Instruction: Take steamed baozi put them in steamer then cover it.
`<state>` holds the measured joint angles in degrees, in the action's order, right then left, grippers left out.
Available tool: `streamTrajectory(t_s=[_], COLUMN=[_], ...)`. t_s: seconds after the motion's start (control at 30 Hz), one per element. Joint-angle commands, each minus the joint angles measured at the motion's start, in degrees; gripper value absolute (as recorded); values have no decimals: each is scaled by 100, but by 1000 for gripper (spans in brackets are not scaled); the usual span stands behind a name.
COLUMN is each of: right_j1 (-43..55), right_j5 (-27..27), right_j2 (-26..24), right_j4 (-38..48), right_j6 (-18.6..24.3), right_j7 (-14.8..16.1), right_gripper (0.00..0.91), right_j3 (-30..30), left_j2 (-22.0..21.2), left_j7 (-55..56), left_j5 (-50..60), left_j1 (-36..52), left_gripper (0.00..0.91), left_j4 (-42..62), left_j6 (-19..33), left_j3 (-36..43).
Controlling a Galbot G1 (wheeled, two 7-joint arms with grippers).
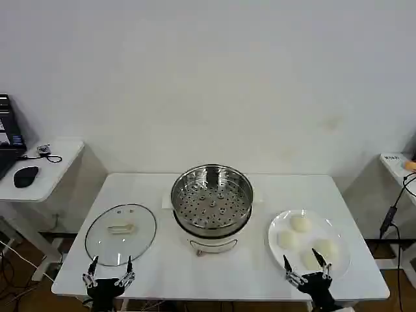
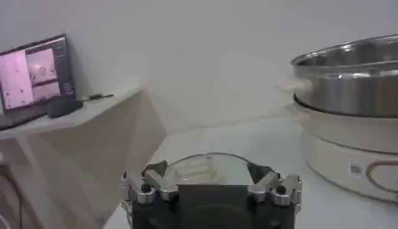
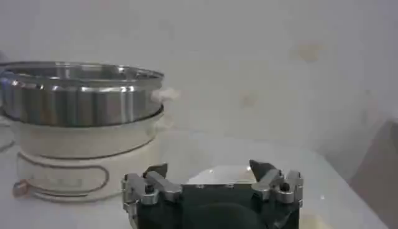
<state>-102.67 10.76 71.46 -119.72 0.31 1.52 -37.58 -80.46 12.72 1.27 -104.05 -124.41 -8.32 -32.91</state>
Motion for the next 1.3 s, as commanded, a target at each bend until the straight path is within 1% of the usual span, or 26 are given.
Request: streamTrajectory(t_s=[0.03, 0.07, 0.1, 0.17, 0.27, 0.3, 0.37, 0.4, 0.47, 0.5, 0.57, 0.6, 0.63, 0.67, 0.7, 0.73, 0.77, 0.83, 0.9, 0.93, 1.0, 1.1, 1.13, 1.17, 1.23, 1.3], right_j1=[497, 641, 826, 1139, 1650, 1877, 2165, 2374, 2629, 2859, 3181, 3427, 3641, 3823, 4229, 4438, 4884, 5573, 6566, 6788, 7709, 8578, 8741, 8974, 9131, 9338], right_j5=[-173, -309, -577, -999, -1415, -1532, -1661, -1847, -2102, -2335, -2506, -2621, -2693, -2754, -2781, -2809, -2892, -3035, -3373, -3398, -3327, -3287, -3260, -3133, -3033, -2926], right_j2=[-475, -645, -798, -1268, -1895, -2169, -2459, -2757, -3192, -3473, -3868, -4064, -4195, -4339, -4487, -4539, -4646, -4722, -4741, -4735, -4644, -4446, -4388, -4270, -4153, -3893], right_j4=[26, 127, 266, 518, 992, 1169, 1395, 1573, 1784, 1977, 2195, 2379, 2462, 2590, 2791, 2906, 3115, 3435, 3918, 4000, 4355, 4745, 4834, 4948, 5092, 5294], right_j6=[-559, -712, -830, -1166, -1465, -1578, -1680, -1727, -1677, -1661, -1585, -1487, -1402, -1293, -1223, -1142, -899, -730, -298, -229, -162, -38, 29, 142, 149, 138], right_j7=[-5, 69, 189, 514, 1095, 1428, 1887, 2438, 3032, 3446, 3831, 4167, 4375, 4590, 4861, 5001, 5235, 5420, 5730, 5853, 6044, 6140, 6158, 6215, 6242, 6294], right_gripper=[907, 907, 907, 907, 907, 907, 907, 907, 907, 907, 907, 907, 907, 907, 907, 907, 907, 907, 907, 907, 907, 907, 907, 907, 907, 907], right_j3=[-437, -537, -635, -701, -798, -844, -874, -872, -823, -739, -546, -365, -289, -68, 384, 576, 922, 1782, 2785, 3143, 4102, 5267, 5455, 5826, 6077, 6357], left_j2=[40, 22, 7, 27, 91, 107, 87, 71, 60, 38, 26, 22, 22, 19, 9, 3, -3, -22, -59, -60, -79, -79, -70, -52, -40, -26], left_j7=[-490, -680, -647, -791, -1037, -1035, -1087, -1154, -1132, -1103, -1097, -1099, -1106, -1110, -1107, -1106, -1083, -1074, -1074, -1079, -1086, -1082, -1078, -1074, -1069, -1074], left_j5=[36, 0, -18, 240, 294, 258, 280, 331, 328, 394, 426, 447, 478, 512, 530, 527, 504, 502, 506, 504, 515, 520, 515, 505, 491, 468], left_j1=[-30, 29, 115, 233, 331, 362, 415, 456, 485, 502, 513, 508, 499, 486, 464, 452, 447, 468, 497, 495, 488, 459, 449, 427, 405, 383], left_gripper=[907, 907, 907, 907, 907, 907, 907, 907, 907, 907, 907, 907, 907, 907, 907, 907, 907, 907, 907, 907, 907, 907, 907, 907, 907, 907], left_j4=[-446, -446, -396, -252, -182, -185, -146, -111, -41, 0, 53, 97, 111, 139, 158, 162, 174, 200, 201, 188, 145, 123, 121, 121, 116, 96], left_j6=[-592, -527, -313, 52, 314, 311, 310, 342, 585, 597, 602, 603, 606, 632, 651, 652, 676, 727, 717, 717, 712, 724, 723, 723, 727, 728], left_j3=[5, -17, -17, -56, -129, -138, -214, -286, -314, -345, -371, -380, -389, -395, -414, -420, -434, -472, -510, -513, -541, -574, -590, -621, -690, -770])
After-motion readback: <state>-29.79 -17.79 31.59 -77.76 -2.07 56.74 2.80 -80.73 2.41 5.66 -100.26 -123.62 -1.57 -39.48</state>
